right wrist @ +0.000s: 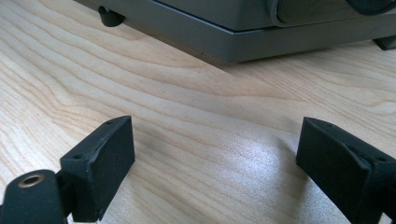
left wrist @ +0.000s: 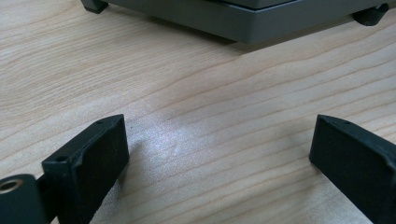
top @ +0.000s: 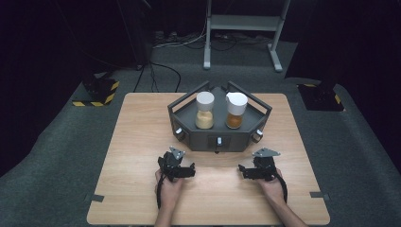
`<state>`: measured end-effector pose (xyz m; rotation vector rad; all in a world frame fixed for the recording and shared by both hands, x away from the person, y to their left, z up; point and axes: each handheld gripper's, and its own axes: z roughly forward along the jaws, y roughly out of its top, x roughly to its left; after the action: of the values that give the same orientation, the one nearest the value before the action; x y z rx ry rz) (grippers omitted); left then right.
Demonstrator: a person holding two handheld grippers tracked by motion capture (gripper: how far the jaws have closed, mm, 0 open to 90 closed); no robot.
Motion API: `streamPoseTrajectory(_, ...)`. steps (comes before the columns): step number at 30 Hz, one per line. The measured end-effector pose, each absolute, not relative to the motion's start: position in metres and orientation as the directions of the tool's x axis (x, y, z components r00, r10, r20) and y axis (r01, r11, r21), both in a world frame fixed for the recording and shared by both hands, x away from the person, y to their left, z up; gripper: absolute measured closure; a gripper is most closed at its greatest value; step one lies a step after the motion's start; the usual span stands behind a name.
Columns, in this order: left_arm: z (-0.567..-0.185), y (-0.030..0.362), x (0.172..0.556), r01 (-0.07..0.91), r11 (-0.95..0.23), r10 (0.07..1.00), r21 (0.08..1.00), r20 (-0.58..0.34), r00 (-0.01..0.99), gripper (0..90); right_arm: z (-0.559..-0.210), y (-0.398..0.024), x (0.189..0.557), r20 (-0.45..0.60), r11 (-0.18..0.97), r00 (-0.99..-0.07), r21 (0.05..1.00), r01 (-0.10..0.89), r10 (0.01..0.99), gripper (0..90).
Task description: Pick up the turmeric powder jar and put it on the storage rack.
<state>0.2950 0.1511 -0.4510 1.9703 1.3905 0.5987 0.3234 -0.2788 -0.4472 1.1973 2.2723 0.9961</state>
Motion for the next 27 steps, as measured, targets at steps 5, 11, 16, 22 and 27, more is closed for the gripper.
streamPoseTrajectory(5, -0.4509, 0.151, 0.2951, 0.648, -0.231, 0.942, 0.726, 0.001, 0.335, 4.5, -0.4469, -0.2762, 0.3228, -0.02, 0.392, -0.56, 0.735, 0.554, 0.829, 10.9)
streamPoseTrajectory(11, -0.4509, 0.1509, 0.2953, 0.649, -0.23, 0.942, 0.725, 0.0, 0.335, 4.4, -0.4468, -0.2762, 0.3236, -0.019, 0.395, -0.563, 0.732, 0.555, 0.826, 9.7)
streamPoseTrajectory(16, -0.4509, 0.1509, 0.2953, 0.649, -0.231, 0.942, 0.725, 0.0, 0.335, 4.4, -0.4467, -0.2762, 0.3237, -0.019, 0.395, -0.563, 0.732, 0.555, 0.826, 9.6)
streamPoseTrajectory(22, -0.451, 0.1508, 0.2952, 0.649, -0.229, 0.943, 0.725, 0.0, 0.334, 4.4, -0.4467, -0.2762, 0.3237, -0.019, 0.395, -0.563, 0.732, 0.555, 0.826, 9.6)
streamPoseTrajectory(27, -0.4508, 0.1508, 0.2953, 0.649, -0.231, 0.942, 0.725, 0.001, 0.335, 4.4, -0.4467, -0.2762, 0.3237, -0.019, 0.395, -0.563, 0.732, 0.555, 0.826, 9.6)
